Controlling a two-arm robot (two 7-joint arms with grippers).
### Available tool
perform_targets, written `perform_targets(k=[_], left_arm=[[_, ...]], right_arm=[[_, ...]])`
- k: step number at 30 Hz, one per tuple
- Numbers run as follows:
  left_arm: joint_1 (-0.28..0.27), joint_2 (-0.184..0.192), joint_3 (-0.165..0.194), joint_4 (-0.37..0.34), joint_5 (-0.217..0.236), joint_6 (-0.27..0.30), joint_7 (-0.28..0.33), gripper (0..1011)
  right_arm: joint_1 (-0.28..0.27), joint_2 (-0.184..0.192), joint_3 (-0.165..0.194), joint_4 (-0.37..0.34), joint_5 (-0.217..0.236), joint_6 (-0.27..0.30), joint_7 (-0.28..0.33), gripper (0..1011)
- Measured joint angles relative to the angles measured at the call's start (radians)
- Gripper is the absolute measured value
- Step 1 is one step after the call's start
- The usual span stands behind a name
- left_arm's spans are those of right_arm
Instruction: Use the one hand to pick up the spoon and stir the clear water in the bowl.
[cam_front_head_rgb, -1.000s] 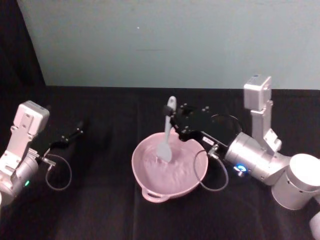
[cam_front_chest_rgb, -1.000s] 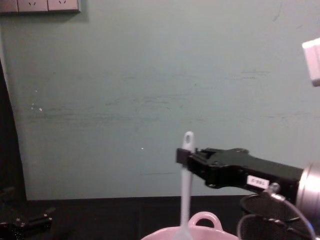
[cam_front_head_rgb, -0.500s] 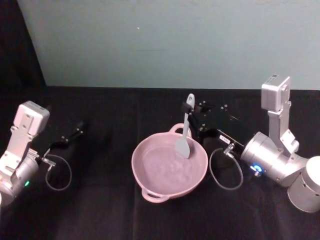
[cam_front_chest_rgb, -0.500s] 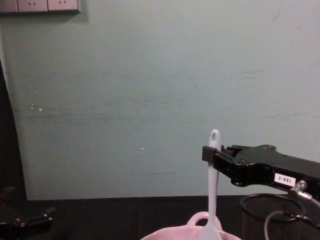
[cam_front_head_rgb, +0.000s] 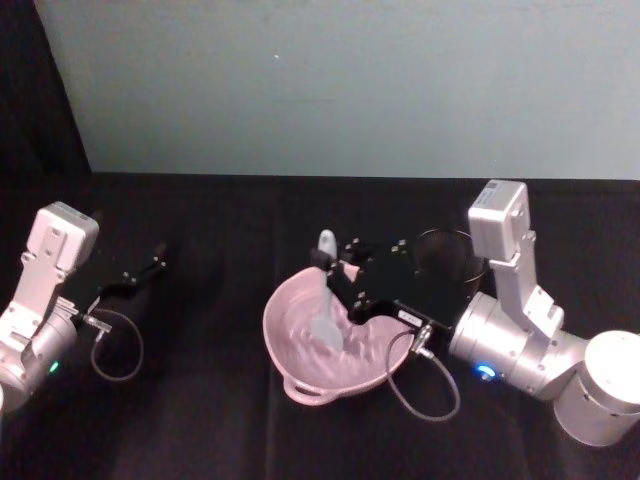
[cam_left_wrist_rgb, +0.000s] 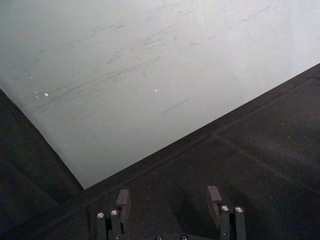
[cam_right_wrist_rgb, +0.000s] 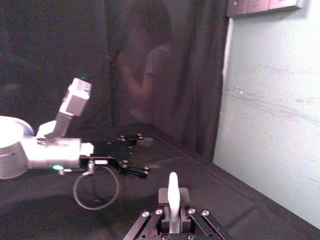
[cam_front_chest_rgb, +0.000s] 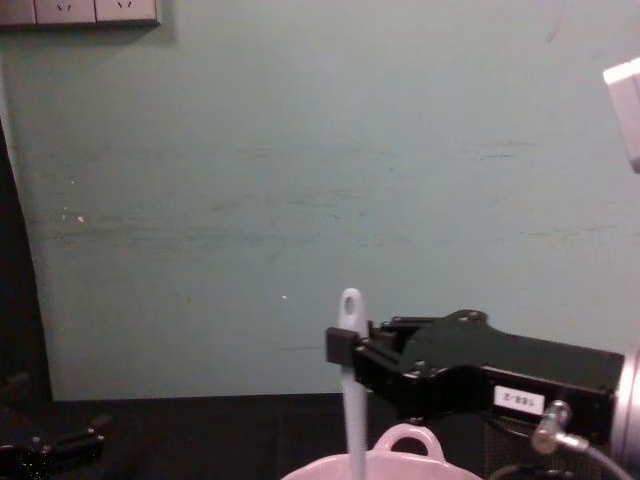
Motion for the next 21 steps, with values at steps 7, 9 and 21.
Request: perform_targets(k=[7,9,21], left_arm=[[0.000,0.000,0.000,0.000,0.000,0.000,0.000,1005],[0.000,0.000,0.000,0.000,0.000,0.000,0.000,1005],[0.000,0.000,0.000,0.000,0.000,0.000,0.000,1005]], right_arm=[[0.011,-0.023,-0.018,0.006,0.000,-0.003,0.007,118],[0.016,-0.029,-0.019,0.014,0.002,-0.005,0.007,118],[0.072,-0.082,-0.004,0.125,0.041,-0.023,0.003,118]])
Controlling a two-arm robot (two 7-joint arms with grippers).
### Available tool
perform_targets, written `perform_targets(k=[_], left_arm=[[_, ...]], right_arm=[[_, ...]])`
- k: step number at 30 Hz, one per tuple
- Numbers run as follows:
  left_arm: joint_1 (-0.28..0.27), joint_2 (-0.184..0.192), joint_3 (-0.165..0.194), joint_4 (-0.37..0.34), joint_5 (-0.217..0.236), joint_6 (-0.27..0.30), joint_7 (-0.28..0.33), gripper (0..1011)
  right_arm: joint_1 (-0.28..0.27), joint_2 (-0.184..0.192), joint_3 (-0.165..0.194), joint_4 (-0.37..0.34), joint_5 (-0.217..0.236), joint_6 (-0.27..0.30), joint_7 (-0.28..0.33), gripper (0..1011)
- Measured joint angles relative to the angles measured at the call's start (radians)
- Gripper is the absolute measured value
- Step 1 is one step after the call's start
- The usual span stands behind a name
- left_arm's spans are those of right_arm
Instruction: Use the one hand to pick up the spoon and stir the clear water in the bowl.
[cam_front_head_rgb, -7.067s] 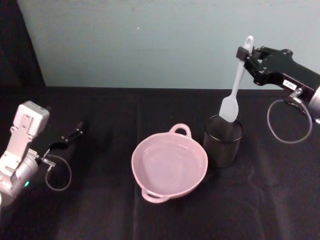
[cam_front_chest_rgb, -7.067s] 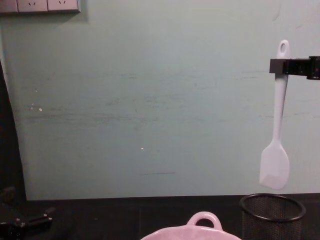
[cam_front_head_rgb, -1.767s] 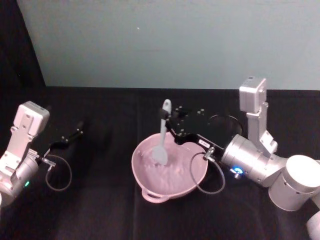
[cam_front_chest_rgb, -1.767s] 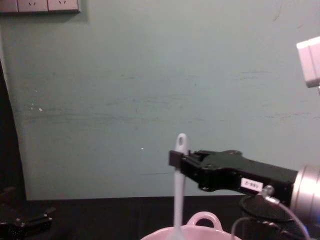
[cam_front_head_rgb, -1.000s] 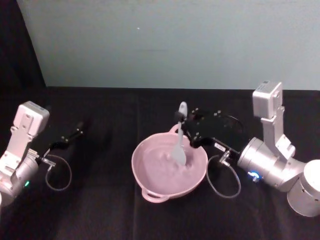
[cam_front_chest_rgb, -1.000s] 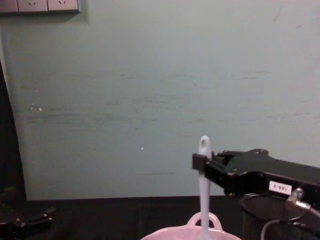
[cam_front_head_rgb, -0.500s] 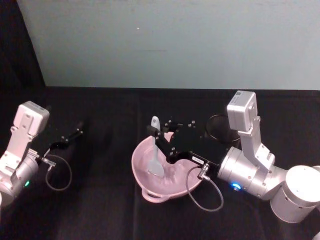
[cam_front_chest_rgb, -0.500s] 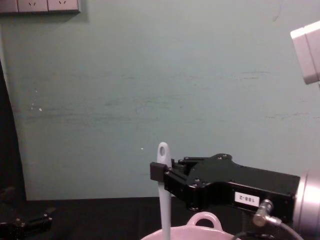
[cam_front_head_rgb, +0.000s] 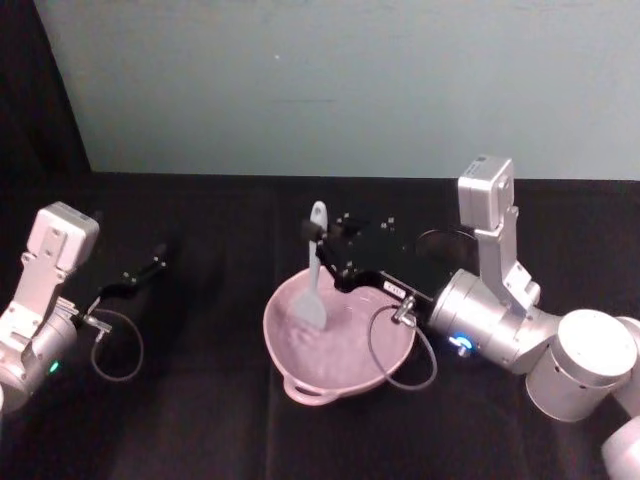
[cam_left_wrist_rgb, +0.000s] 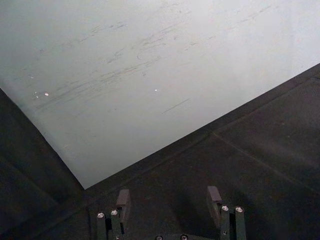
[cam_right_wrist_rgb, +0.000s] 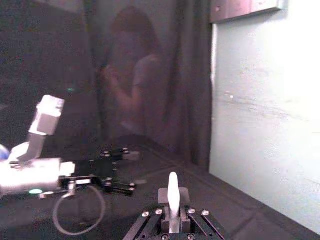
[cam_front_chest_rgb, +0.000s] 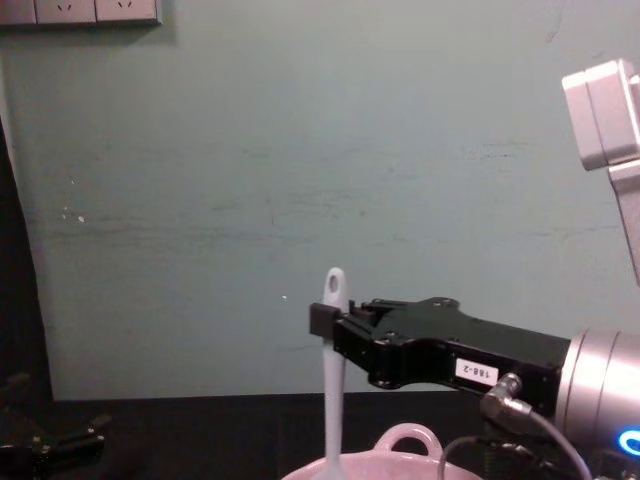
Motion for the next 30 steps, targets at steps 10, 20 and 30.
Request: perform_targets(k=[10,20,30], left_arm=[[0.000,0.000,0.000,0.000,0.000,0.000,0.000,1005],[0.000,0.000,0.000,0.000,0.000,0.000,0.000,1005],[0.000,0.000,0.000,0.000,0.000,0.000,0.000,1005]], right_arm=[[0.021,0.009,0.050,0.041,-0.011,-0.020,-0.040,118],[-0.011,0.046,0.082,0.002,-0.015,-0.008,-0.046,118],[-0.062,0.080,0.059,-0.086,-0.023,0.019,-0.019,118]])
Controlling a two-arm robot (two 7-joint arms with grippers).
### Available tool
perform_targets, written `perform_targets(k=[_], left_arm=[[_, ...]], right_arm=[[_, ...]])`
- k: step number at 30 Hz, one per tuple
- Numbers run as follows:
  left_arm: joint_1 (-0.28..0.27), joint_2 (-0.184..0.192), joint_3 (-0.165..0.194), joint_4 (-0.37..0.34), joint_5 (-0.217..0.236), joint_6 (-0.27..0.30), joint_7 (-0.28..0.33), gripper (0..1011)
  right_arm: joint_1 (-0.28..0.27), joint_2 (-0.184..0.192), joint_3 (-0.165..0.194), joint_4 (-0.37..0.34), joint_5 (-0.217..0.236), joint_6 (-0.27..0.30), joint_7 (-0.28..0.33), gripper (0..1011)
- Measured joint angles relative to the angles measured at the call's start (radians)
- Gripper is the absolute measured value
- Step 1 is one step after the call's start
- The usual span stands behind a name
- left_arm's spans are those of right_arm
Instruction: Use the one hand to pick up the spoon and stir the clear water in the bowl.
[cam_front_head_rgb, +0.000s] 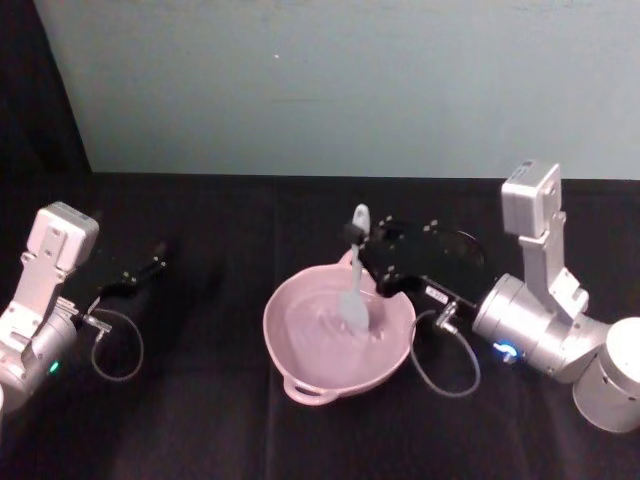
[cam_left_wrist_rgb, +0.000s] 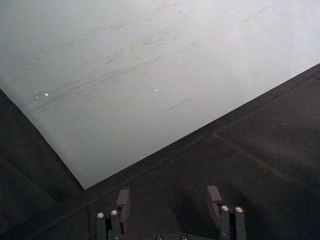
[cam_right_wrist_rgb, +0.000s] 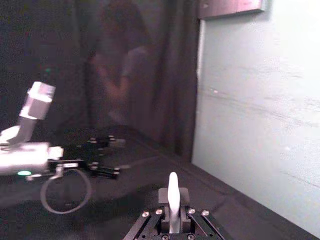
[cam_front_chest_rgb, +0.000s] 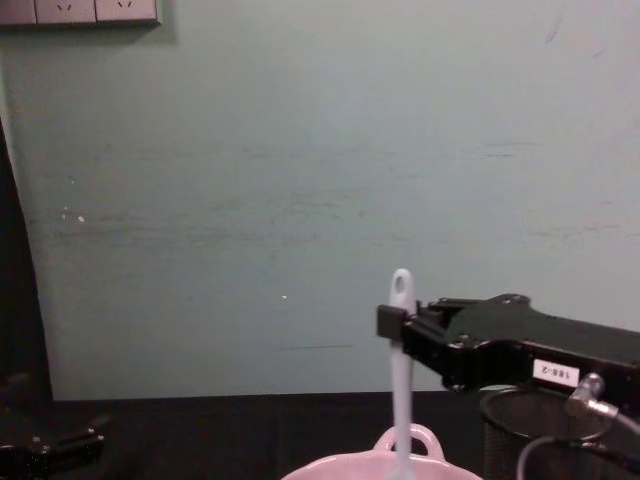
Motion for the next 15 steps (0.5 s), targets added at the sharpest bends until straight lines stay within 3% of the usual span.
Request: perform_targets(k=[7,15], left_arm=[[0.000,0.000,0.000,0.000,0.000,0.000,0.000,1005],[0.000,0.000,0.000,0.000,0.000,0.000,0.000,1005]], right_arm=[[-0.017,-0.003,-0.042,-0.043,-0.010,0.004,0.017,118],[0.003,-0.038,-0.068,-0.017,-0.005,-0.001,0.024,119]])
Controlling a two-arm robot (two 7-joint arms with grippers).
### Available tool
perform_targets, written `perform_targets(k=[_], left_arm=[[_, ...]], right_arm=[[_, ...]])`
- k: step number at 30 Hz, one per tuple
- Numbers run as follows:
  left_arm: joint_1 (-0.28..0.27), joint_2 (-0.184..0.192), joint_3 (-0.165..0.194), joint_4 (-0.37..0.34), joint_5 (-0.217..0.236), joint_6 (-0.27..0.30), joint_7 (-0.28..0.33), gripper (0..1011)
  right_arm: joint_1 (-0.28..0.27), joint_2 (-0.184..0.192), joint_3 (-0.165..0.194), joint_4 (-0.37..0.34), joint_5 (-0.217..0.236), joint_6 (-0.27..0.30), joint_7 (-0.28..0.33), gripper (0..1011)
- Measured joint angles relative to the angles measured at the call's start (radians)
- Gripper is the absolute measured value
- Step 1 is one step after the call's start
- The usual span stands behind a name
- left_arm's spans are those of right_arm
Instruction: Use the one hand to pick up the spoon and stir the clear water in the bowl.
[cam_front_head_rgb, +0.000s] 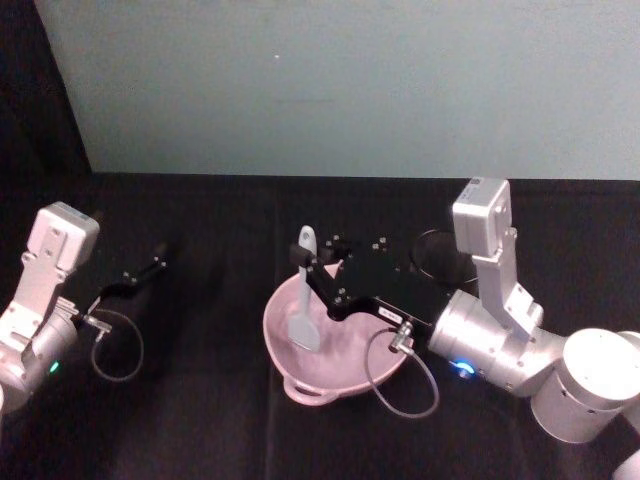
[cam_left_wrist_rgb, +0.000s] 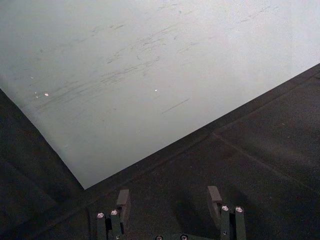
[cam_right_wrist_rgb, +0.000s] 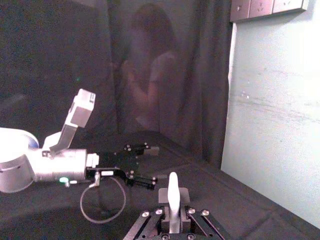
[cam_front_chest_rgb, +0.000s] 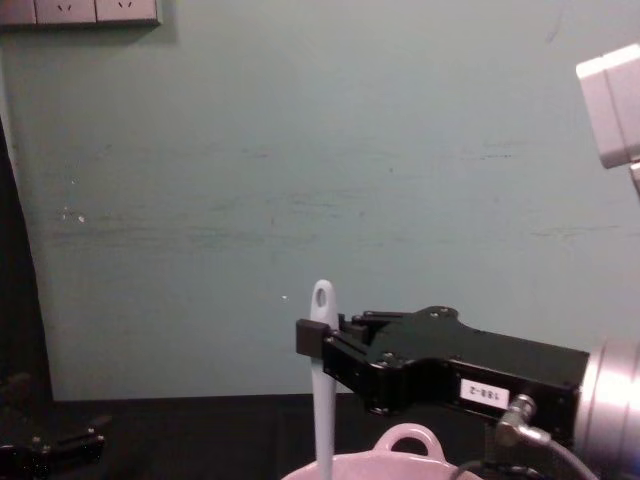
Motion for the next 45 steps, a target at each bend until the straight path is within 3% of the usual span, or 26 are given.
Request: perform_targets(k=[7,13,20,30,35,45], left_arm=[[0.000,0.000,0.000,0.000,0.000,0.000,0.000,1005],[0.000,0.000,0.000,0.000,0.000,0.000,0.000,1005],[0.000,0.000,0.000,0.000,0.000,0.000,0.000,1005],[0.000,0.000,0.000,0.000,0.000,0.000,0.000,1005],[0.000,0.000,0.000,0.000,0.000,0.000,0.000,1005],[0.000,0.000,0.000,0.000,0.000,0.000,0.000,1005]], right_arm=[[0.033,-0.038,-0.003,0.062,0.023,-0.012,0.000,118],[0.052,-0.053,0.019,0.116,0.049,-0.017,-0.007,119],[0.057,-0.032,0.060,0.126,0.061,-0.019,-0.027,118],[0.041,0.001,0.086,0.106,0.062,-0.011,-0.035,118],[0.025,0.017,0.081,0.080,0.057,-0.001,-0.032,118],[0.009,0.025,0.026,0.014,0.014,0.000,-0.007,118]])
